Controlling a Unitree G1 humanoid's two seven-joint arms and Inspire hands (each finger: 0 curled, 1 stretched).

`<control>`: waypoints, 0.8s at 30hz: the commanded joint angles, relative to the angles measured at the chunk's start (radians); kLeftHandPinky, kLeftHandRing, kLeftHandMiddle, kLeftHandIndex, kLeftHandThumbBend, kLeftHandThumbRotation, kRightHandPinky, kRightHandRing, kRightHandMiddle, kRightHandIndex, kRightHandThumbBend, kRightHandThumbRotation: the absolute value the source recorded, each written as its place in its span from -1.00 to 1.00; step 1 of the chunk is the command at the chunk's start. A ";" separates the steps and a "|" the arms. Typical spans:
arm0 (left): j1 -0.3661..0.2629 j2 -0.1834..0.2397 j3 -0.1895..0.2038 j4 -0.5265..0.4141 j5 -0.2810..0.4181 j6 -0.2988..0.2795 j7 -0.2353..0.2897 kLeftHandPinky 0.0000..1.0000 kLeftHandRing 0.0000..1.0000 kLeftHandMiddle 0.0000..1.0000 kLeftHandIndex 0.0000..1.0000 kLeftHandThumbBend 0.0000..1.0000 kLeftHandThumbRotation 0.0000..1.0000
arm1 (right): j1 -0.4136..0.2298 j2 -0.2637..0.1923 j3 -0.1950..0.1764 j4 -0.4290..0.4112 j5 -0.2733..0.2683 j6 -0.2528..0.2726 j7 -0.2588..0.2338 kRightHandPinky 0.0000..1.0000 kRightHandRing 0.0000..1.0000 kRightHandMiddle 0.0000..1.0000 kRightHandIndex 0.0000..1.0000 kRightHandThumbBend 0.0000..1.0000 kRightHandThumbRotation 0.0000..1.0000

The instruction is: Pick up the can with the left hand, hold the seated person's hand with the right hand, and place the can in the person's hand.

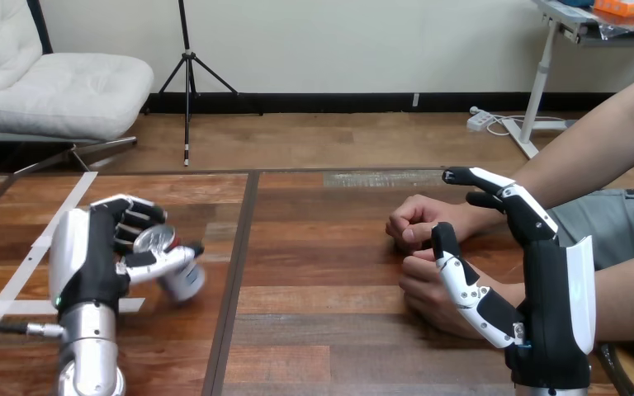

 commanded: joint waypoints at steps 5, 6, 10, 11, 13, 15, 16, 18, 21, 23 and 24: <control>0.000 -0.051 0.075 -0.112 -0.146 -0.184 -0.096 -0.22 -0.15 -0.06 -0.04 0.44 -1.00 | -0.041 -0.002 -0.019 -0.047 0.002 -0.002 -0.003 0.39 0.54 0.49 0.38 -0.34 -0.52; 0.005 -0.056 0.079 -0.121 -0.158 -0.215 -0.107 -0.22 -0.15 -0.06 -0.04 0.44 -1.00 | -0.041 -0.002 -0.018 -0.047 0.003 -0.001 -0.003 0.39 0.54 0.49 0.38 -0.34 -0.52; 0.018 -0.068 0.090 -0.148 -0.176 -0.270 -0.129 -0.24 -0.15 -0.06 -0.06 0.43 -1.00 | -0.044 -0.002 -0.018 -0.042 0.009 -0.006 -0.001 0.39 0.54 0.49 0.39 -0.34 -0.52; 0.020 -0.070 0.092 -0.152 -0.177 -0.276 -0.132 -0.24 -0.15 -0.06 -0.06 0.43 -1.00 | -0.045 -0.002 -0.018 -0.040 0.010 -0.008 0.000 0.39 0.54 0.49 0.39 -0.34 -0.53; 0.029 -0.077 0.096 -0.177 -0.183 -0.287 -0.139 -0.24 -0.16 -0.06 -0.06 0.44 -1.00 | -0.046 -0.001 -0.017 -0.037 0.014 -0.010 0.002 0.39 0.54 0.49 0.39 -0.34 -0.53; 0.036 -0.086 0.100 -0.199 -0.190 -0.297 -0.147 -0.24 -0.16 -0.07 -0.07 0.44 -1.00 | -0.047 0.000 -0.016 -0.036 0.015 -0.010 0.003 0.40 0.54 0.49 0.39 -0.34 -0.54; 0.039 -0.091 0.103 -0.210 -0.193 -0.302 -0.152 -0.24 -0.16 -0.07 -0.07 0.45 -1.00 | -0.047 0.000 -0.016 -0.036 0.015 -0.010 0.002 0.40 0.54 0.49 0.39 -0.34 -0.54; 0.047 -0.100 0.107 -0.234 -0.200 -0.310 -0.160 -0.24 -0.16 -0.08 -0.08 0.45 -1.00 | -0.048 0.001 -0.017 -0.035 0.012 -0.010 0.002 0.40 0.54 0.49 0.39 -0.34 -0.54; 0.058 -0.112 0.111 -0.269 -0.205 -0.317 -0.172 -0.24 -0.16 -0.08 -0.08 0.42 -1.00 | -0.049 0.002 -0.018 -0.034 0.008 -0.010 0.000 0.40 0.54 0.49 0.39 -0.33 -0.55; 0.063 -0.118 0.113 -0.286 -0.208 -0.319 -0.179 -0.24 -0.17 -0.08 -0.08 0.41 -1.00 | -0.049 0.002 -0.018 -0.034 0.007 -0.009 -0.001 0.40 0.54 0.49 0.39 -0.33 -0.55; 0.067 -0.123 0.113 -0.300 -0.212 -0.322 -0.184 -0.24 -0.17 -0.08 -0.08 0.40 -1.00 | -0.048 0.002 -0.018 -0.034 0.007 -0.008 0.000 0.40 0.54 0.49 0.40 -0.33 -0.55</control>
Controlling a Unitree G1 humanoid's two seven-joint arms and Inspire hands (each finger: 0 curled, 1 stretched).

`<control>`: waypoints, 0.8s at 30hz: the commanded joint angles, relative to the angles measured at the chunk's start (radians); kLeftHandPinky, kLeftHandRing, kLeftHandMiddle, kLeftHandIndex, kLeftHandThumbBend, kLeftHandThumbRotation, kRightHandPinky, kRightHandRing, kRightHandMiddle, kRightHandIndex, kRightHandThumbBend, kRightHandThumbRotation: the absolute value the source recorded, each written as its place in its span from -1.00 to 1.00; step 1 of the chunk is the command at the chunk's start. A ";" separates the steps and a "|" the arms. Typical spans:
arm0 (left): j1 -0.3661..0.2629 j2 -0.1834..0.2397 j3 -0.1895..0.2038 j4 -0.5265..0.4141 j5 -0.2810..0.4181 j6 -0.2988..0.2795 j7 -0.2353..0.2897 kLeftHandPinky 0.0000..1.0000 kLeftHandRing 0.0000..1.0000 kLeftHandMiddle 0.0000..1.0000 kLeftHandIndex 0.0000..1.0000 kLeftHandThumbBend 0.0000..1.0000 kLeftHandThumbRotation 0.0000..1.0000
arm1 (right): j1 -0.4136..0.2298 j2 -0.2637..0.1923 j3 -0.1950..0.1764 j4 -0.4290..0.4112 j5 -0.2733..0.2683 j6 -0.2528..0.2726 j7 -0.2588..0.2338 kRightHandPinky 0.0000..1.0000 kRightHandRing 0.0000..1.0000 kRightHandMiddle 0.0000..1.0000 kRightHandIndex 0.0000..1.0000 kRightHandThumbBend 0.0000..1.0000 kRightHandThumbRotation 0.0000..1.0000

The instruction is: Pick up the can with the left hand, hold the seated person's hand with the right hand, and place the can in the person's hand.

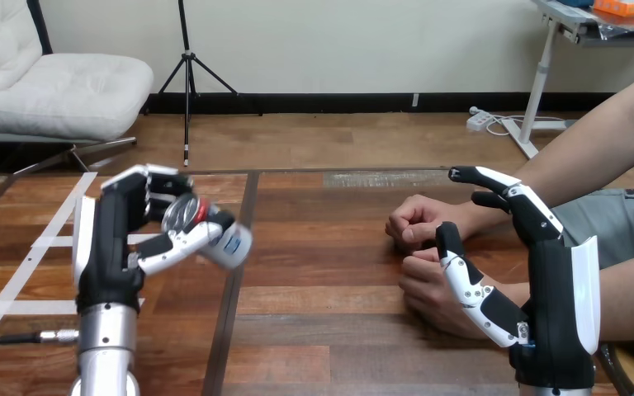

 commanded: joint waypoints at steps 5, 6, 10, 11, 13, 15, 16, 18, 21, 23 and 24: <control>-0.024 -0.034 0.032 -0.165 -0.051 -0.057 -0.045 -0.24 -0.17 -0.09 -0.09 0.36 -1.00 | -0.047 0.003 -0.005 -0.036 0.009 -0.005 0.002 0.40 0.54 0.49 0.40 -0.32 -0.54; -0.019 -0.040 0.031 -0.178 -0.063 -0.058 -0.057 -0.24 -0.18 -0.10 -0.09 0.36 -1.00 | -0.046 0.003 -0.005 -0.037 0.009 -0.005 0.003 0.40 0.54 0.50 0.40 -0.32 -0.53; -0.006 -0.055 0.027 -0.213 -0.098 -0.060 -0.095 -0.23 -0.18 -0.10 -0.10 0.34 -1.00 | -0.046 0.003 -0.008 -0.037 0.004 -0.004 0.000 0.41 0.54 0.50 0.41 -0.32 -0.52; -0.003 -0.057 0.027 -0.219 -0.104 -0.060 -0.102 -0.23 -0.18 -0.10 -0.10 0.34 -1.00 | -0.046 0.002 -0.009 -0.036 0.002 -0.004 -0.001 0.41 0.54 0.50 0.41 -0.32 -0.51; 0.006 -0.065 0.023 -0.240 -0.121 -0.057 -0.123 -0.23 -0.18 -0.11 -0.10 0.34 -1.00 | -0.047 0.000 -0.013 -0.035 -0.004 -0.006 -0.005 0.41 0.54 0.50 0.42 -0.32 -0.51; 0.015 -0.072 0.021 -0.261 -0.134 -0.050 -0.140 -0.23 -0.18 -0.11 -0.10 0.33 -1.00 | -0.049 -0.002 -0.016 -0.033 -0.008 -0.008 -0.008 0.41 0.54 0.50 0.42 -0.32 -0.50; 0.018 -0.075 0.021 -0.270 -0.139 -0.046 -0.147 -0.24 -0.18 -0.11 -0.10 0.33 -1.00 | -0.049 -0.003 -0.018 -0.032 -0.009 -0.009 -0.009 0.41 0.54 0.50 0.42 -0.31 -0.50; 0.027 -0.082 0.020 -0.290 -0.142 -0.038 -0.156 -0.25 -0.18 -0.10 -0.11 0.33 -1.00 | -0.050 -0.006 -0.022 -0.032 -0.011 -0.009 -0.010 0.41 0.54 0.50 0.43 -0.31 -0.50; 0.037 -0.090 0.020 -0.315 -0.131 -0.031 -0.161 -0.26 -0.19 -0.11 -0.12 0.34 -1.00 | -0.051 -0.010 -0.027 -0.032 -0.013 -0.007 -0.010 0.42 0.54 0.51 0.45 -0.30 -0.51; 0.041 -0.094 0.021 -0.327 -0.120 -0.027 -0.162 -0.27 -0.19 -0.11 -0.12 0.34 -1.00 | -0.051 -0.012 -0.029 -0.033 -0.012 -0.004 -0.009 0.43 0.55 0.51 0.46 -0.29 -0.51; 0.045 -0.096 0.020 -0.335 -0.113 -0.026 -0.162 -0.27 -0.19 -0.11 -0.12 0.34 -1.00 | -0.050 -0.014 -0.032 -0.038 -0.013 0.002 -0.006 0.43 0.55 0.52 0.46 -0.29 -0.52</control>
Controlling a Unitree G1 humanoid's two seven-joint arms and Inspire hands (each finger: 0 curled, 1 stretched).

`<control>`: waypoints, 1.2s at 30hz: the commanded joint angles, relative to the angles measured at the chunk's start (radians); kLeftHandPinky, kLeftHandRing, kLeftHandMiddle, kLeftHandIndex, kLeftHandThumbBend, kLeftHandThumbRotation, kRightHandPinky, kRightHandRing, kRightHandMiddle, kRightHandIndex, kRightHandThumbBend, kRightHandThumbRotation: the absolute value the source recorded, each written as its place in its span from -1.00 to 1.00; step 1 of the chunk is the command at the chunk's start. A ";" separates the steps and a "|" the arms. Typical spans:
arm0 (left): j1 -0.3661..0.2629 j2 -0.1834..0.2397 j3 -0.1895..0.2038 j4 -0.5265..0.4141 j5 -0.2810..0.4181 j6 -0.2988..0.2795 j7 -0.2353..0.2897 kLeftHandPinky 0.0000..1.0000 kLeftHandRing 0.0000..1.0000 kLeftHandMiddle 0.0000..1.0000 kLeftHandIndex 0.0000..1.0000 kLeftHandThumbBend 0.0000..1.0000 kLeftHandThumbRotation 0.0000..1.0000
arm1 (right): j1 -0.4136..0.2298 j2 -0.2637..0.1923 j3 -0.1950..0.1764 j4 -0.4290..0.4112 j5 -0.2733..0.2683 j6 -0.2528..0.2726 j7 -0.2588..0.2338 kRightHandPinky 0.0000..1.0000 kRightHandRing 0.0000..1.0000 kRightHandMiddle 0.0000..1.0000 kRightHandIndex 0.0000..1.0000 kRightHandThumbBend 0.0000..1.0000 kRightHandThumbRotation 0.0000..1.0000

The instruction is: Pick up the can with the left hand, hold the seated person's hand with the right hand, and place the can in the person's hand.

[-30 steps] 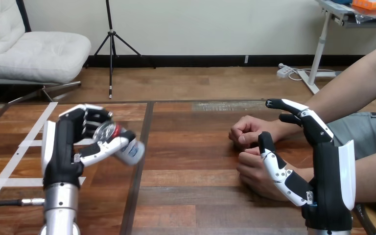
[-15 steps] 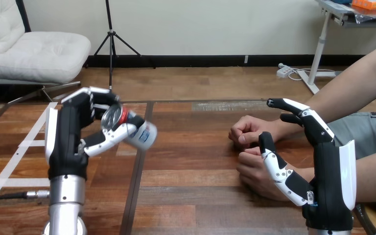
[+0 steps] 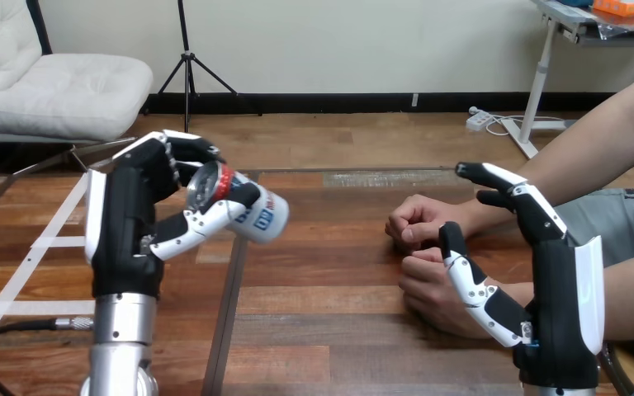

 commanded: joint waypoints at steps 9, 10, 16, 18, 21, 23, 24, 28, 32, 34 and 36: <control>-0.005 -0.032 0.010 -0.109 0.033 -0.010 -0.012 -0.24 -0.20 -0.13 -0.14 0.37 -1.00 | -0.034 -0.045 -0.035 -0.085 -0.014 0.073 0.040 0.49 0.59 0.58 0.54 -0.19 -0.51; -0.005 -0.033 0.010 -0.110 0.035 -0.010 -0.013 -0.25 -0.20 -0.13 -0.14 0.38 -1.00 | -0.030 -0.049 -0.037 -0.095 -0.016 0.088 0.048 0.50 0.60 0.60 0.55 -0.16 -0.50; -0.001 -0.041 0.006 -0.114 0.049 -0.010 -0.010 -0.28 -0.22 -0.14 -0.15 0.40 -1.00 | -0.008 -0.086 -0.056 -0.170 -0.066 0.195 0.105 0.55 0.65 0.68 0.65 -0.01 -0.41; 0.000 -0.043 0.005 -0.115 0.052 -0.009 -0.011 -0.28 -0.22 -0.14 -0.15 0.40 -1.00 | -0.004 -0.106 -0.062 -0.195 -0.089 0.228 0.126 0.55 0.65 0.70 0.68 0.02 -0.41; 0.002 -0.046 0.003 -0.118 0.047 -0.006 -0.019 -0.29 -0.22 -0.14 -0.15 0.39 -1.00 | 0.004 -0.133 -0.070 -0.230 -0.123 0.280 0.160 0.55 0.67 0.72 0.71 0.08 -0.44; 0.003 -0.048 0.002 -0.119 0.041 -0.006 -0.025 -0.29 -0.22 -0.13 -0.15 0.38 -1.00 | 0.008 -0.147 -0.073 -0.249 -0.137 0.310 0.177 0.56 0.69 0.74 0.73 0.14 -0.47; 0.003 -0.049 0.001 -0.119 0.040 -0.007 -0.026 -0.29 -0.22 -0.13 -0.15 0.37 -1.00 | 0.009 -0.160 -0.077 -0.261 -0.152 0.332 0.192 0.56 0.69 0.74 0.74 0.16 -0.48; 0.002 -0.054 0.003 -0.119 0.041 -0.009 -0.030 -0.29 -0.21 -0.13 -0.16 0.38 -1.00 | 0.007 -0.199 -0.082 -0.289 -0.201 0.387 0.220 0.55 0.70 0.74 0.75 0.25 -0.57; 0.002 -0.059 0.004 -0.120 0.040 -0.012 -0.035 -0.30 -0.22 -0.13 -0.16 0.39 -1.00 | -0.006 -0.249 -0.086 -0.303 -0.249 0.438 0.258 0.55 0.71 0.74 0.75 0.33 -0.65; 0.003 -0.061 0.005 -0.121 0.041 -0.012 -0.037 -0.30 -0.22 -0.13 -0.16 0.39 -1.00 | -0.010 -0.262 -0.084 -0.308 -0.257 0.456 0.272 0.55 0.71 0.74 0.75 0.37 -0.68; 0.004 -0.063 0.005 -0.123 0.043 -0.014 -0.039 -0.30 -0.22 -0.13 -0.16 0.38 -1.00 | -0.017 -0.281 -0.083 -0.309 -0.267 0.477 0.290 0.55 0.71 0.74 0.75 0.40 -0.70</control>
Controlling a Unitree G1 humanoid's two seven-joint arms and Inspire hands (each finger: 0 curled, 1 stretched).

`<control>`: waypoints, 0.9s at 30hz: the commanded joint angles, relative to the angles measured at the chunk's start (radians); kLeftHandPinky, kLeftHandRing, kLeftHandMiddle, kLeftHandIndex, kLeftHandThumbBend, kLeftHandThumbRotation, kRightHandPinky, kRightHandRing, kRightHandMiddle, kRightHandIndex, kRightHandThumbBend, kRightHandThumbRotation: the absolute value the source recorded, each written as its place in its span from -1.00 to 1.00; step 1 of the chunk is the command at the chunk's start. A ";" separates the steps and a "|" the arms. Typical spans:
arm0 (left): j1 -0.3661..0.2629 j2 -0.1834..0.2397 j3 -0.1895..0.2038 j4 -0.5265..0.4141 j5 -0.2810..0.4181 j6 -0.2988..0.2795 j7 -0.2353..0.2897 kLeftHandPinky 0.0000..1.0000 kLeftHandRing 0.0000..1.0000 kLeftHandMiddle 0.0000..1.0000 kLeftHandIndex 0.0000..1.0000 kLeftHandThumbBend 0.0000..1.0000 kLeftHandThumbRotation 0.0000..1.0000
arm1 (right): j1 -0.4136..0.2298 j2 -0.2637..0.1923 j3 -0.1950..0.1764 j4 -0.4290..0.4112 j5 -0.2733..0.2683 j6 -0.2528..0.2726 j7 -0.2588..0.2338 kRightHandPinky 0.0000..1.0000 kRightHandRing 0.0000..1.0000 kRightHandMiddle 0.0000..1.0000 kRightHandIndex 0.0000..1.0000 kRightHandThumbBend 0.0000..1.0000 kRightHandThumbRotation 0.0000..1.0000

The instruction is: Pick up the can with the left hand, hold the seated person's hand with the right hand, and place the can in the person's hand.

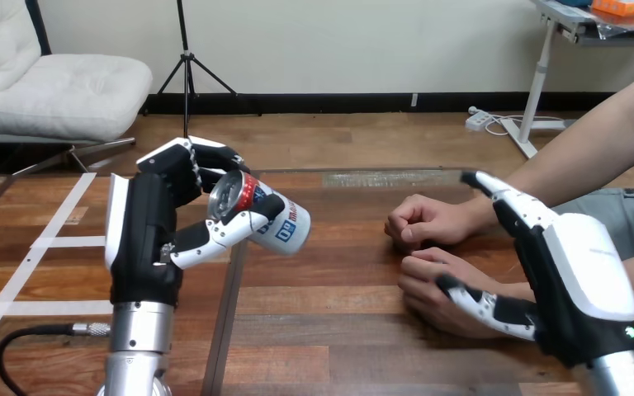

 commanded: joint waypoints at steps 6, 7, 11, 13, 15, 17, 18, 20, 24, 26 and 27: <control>-0.034 -0.009 0.009 -0.068 0.007 -0.018 -0.006 -0.31 -0.22 -0.13 -0.16 0.37 -1.00 | -0.064 -0.093 -0.003 -0.070 -0.048 0.102 0.081 0.63 0.73 0.75 0.76 0.49 -0.72; -0.034 -0.008 0.010 -0.068 0.011 -0.019 -0.005 -0.31 -0.22 -0.13 -0.16 0.37 -1.00 | -0.067 -0.100 -0.001 -0.075 -0.054 0.117 0.095 0.65 0.74 0.75 0.76 0.50 -0.71; -0.030 -0.008 0.009 -0.074 0.008 -0.012 -0.009 -0.30 -0.22 -0.13 -0.16 0.36 -1.00 | -0.075 -0.121 0.009 -0.090 -0.082 0.166 0.135 0.72 0.75 0.76 0.76 0.54 -0.69; -0.027 -0.009 0.009 -0.079 0.006 -0.007 -0.011 -0.30 -0.22 -0.13 -0.16 0.37 -1.00 | -0.079 -0.131 0.013 -0.099 -0.093 0.192 0.164 0.74 0.76 0.76 0.75 0.57 -0.69; -0.024 -0.009 0.009 -0.082 0.009 -0.004 -0.010 -0.30 -0.22 -0.13 -0.16 0.37 -1.00 | -0.084 -0.140 0.018 -0.108 -0.101 0.216 0.196 0.76 0.76 0.76 0.75 0.59 -0.69; -0.022 -0.008 0.009 -0.085 0.013 -0.002 -0.009 -0.31 -0.22 -0.13 -0.16 0.38 -1.00 | -0.087 -0.148 0.022 -0.116 -0.106 0.236 0.222 0.80 0.78 0.77 0.75 0.59 -0.69; -0.021 -0.008 0.010 -0.085 0.018 -0.004 -0.007 -0.31 -0.22 -0.13 -0.16 0.38 -1.00 | -0.091 -0.156 0.025 -0.119 -0.110 0.248 0.243 0.81 0.78 0.77 0.75 0.59 -0.69; -0.020 -0.007 0.010 -0.085 0.023 -0.007 -0.004 -0.31 -0.22 -0.13 -0.15 0.38 -1.00 | -0.095 -0.165 0.029 -0.124 -0.113 0.263 0.266 0.86 0.80 0.79 0.75 0.60 -0.70; -0.017 -0.007 0.013 -0.084 0.039 -0.014 0.005 -0.31 -0.22 -0.13 -0.15 0.40 -1.00 | -0.106 -0.184 0.037 -0.129 -0.123 0.296 0.320 0.95 0.85 0.81 0.74 0.60 -0.71; -0.016 -0.007 0.014 -0.083 0.044 -0.018 0.007 -0.31 -0.22 -0.13 -0.15 0.41 -1.00 | -0.109 -0.189 0.040 -0.129 -0.125 0.305 0.331 0.97 0.85 0.81 0.73 0.62 -0.72; -0.015 -0.006 0.015 -0.083 0.045 -0.019 0.007 -0.31 -0.22 -0.13 -0.15 0.41 -1.00 | -0.113 -0.194 0.042 -0.129 -0.126 0.313 0.345 0.98 0.85 0.81 0.72 0.62 -0.73</control>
